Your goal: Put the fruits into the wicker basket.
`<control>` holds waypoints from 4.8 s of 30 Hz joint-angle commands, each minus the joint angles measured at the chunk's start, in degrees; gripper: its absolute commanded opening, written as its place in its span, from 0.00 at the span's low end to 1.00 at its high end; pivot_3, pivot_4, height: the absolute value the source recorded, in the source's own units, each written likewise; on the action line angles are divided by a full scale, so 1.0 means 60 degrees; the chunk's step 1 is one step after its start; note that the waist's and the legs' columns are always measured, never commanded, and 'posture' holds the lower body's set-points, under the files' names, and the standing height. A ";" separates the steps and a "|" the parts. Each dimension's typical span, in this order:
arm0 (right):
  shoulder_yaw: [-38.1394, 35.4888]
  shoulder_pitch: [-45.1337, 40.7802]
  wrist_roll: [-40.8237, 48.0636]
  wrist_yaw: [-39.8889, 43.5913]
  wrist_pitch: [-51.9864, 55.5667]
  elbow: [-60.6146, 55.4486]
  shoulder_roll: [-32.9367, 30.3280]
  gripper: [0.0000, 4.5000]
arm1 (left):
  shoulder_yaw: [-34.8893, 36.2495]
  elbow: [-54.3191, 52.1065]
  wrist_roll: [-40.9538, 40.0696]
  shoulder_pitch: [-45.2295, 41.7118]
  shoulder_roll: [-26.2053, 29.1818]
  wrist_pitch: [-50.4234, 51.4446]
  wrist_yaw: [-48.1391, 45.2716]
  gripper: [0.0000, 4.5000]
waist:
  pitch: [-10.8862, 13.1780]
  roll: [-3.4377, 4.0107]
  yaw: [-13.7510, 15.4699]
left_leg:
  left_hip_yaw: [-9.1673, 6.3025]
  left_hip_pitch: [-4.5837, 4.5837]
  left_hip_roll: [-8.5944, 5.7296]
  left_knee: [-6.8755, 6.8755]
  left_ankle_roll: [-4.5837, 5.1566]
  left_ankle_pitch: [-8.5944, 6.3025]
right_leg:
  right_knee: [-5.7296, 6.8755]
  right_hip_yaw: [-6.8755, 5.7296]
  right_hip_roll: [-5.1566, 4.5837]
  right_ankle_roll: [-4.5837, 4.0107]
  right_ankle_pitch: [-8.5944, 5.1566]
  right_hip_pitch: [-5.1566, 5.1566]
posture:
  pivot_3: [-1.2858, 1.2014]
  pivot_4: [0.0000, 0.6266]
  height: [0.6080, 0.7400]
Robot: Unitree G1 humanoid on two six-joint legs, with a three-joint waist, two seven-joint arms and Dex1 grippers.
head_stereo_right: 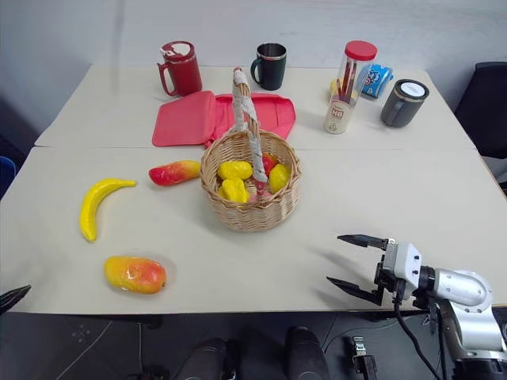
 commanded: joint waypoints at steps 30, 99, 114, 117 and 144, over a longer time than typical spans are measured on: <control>-0.0674 -0.2873 0.2311 -0.1298 0.2968 -0.2633 -0.0267 1.00 | -0.5639 0.1080 0.0935 -0.8969 0.0910 0.6782 0.3046 0.33 | -0.0021 -0.0076 0.0189 | 0.0141 -0.0018 0.0025 0.0087 -0.0005 0.0012 | 0.0138 0.0012 0.0089 -0.0022 -0.0002 -0.0095 | 0.52 0.24 1.00; 0.1645 -0.3376 0.2134 -0.0881 0.4075 -0.3777 0.0274 1.00 | -0.6734 -0.5488 0.0340 -0.5702 0.1795 0.1575 -0.3200 0.99 | -0.0001 -0.0027 0.0081 | 0.0174 -0.0041 0.0012 0.0166 0.0069 -0.0080 | 0.0108 -0.0149 0.0006 -0.0014 0.0043 -0.0081 | 0.52 0.24 1.00; 0.1184 -0.2800 0.2125 -0.1572 0.4279 -0.4326 0.0085 1.00 | -0.8444 -0.4145 0.2668 -0.6149 0.1637 -0.0194 -0.3334 0.91 | 0.0000 -0.0025 0.0027 | 0.0191 -0.0038 0.0038 0.0170 0.0060 -0.0084 | 0.0114 -0.0129 0.0029 -0.0036 0.0030 -0.0097 | 0.52 0.24 1.00; 0.1181 -0.2818 0.2145 -0.1597 0.4278 -0.4272 0.0105 1.00 | -0.8166 -0.4339 0.2292 -0.5963 0.1651 0.0071 -0.3354 0.76 | 0.0000 -0.0025 0.0023 | 0.0191 -0.0038 0.0039 0.0170 0.0060 -0.0084 | 0.0114 -0.0130 0.0027 -0.0036 0.0031 -0.0097 | 0.52 0.24 1.00; -0.0209 -0.2210 0.2093 -0.3182 0.4073 -0.4099 0.0615 1.00 | -0.8195 -0.2658 0.0571 -1.2444 -0.3763 0.4981 0.2473 1.00 | -0.0004 -0.0025 0.0403 | 0.0154 -0.0050 0.0005 0.0211 0.0078 -0.0054 | 0.0116 -0.0126 0.0041 -0.0002 0.0050 -0.0065 | 0.52 0.24 1.00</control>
